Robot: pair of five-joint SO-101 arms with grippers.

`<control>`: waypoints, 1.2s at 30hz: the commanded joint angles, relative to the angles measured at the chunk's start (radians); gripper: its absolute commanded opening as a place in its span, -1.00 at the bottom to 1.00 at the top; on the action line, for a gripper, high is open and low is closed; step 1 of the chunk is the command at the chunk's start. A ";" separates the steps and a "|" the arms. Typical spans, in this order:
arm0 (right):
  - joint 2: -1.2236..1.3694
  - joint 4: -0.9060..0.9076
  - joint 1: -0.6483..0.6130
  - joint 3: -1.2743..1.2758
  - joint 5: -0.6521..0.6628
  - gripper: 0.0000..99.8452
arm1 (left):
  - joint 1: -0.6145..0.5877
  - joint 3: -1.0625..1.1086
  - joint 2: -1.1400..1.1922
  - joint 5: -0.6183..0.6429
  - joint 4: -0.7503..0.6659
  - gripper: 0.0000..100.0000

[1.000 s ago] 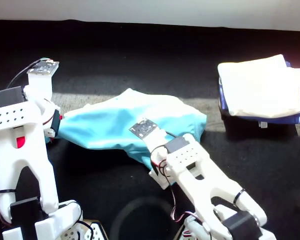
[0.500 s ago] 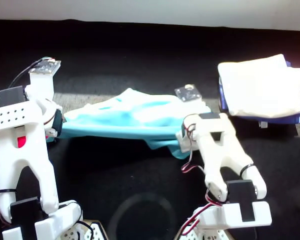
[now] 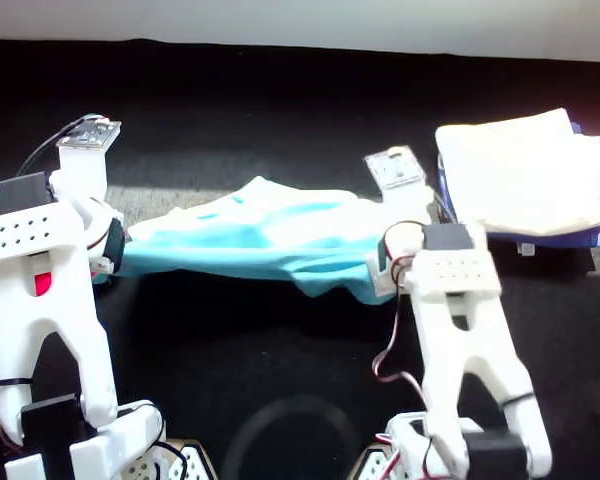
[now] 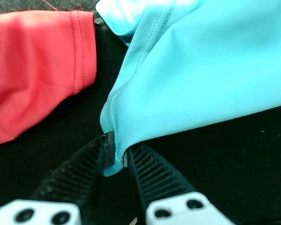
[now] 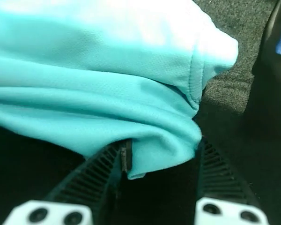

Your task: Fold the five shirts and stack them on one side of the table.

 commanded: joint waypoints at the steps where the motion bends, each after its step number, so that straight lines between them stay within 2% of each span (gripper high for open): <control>1: -0.162 0.061 -0.001 0.024 0.003 -0.54 | 0.007 -0.002 -0.033 0.000 -0.018 -0.98; 9: -0.314 0.071 -0.041 0.242 0.009 -0.54 | 0.008 0.001 -0.035 0.000 -0.043 -0.98; 15: -0.318 0.054 -0.285 0.435 0.008 -0.54 | 0.008 0.001 -0.036 0.000 -0.041 -0.98; 17: -0.317 0.022 -0.329 0.466 0.003 -0.54 | 0.008 0.001 -0.038 0.000 -0.038 -0.98; 23: -0.289 -0.136 -0.332 0.535 0.006 -0.54 | 0.008 0.001 -0.039 0.000 -0.034 -0.98; 30: -0.050 -0.295 -0.331 0.501 0.003 -0.54 | 0.007 0.001 -0.039 0.000 -0.034 -0.98; 34: 0.042 -0.292 -0.331 0.429 0.002 -0.55 | 0.007 0.001 -0.039 0.000 -0.034 -0.98; 36: 0.045 -0.292 -0.331 0.417 0.002 -0.62 | 0.007 0.001 -0.038 0.000 -0.034 -0.98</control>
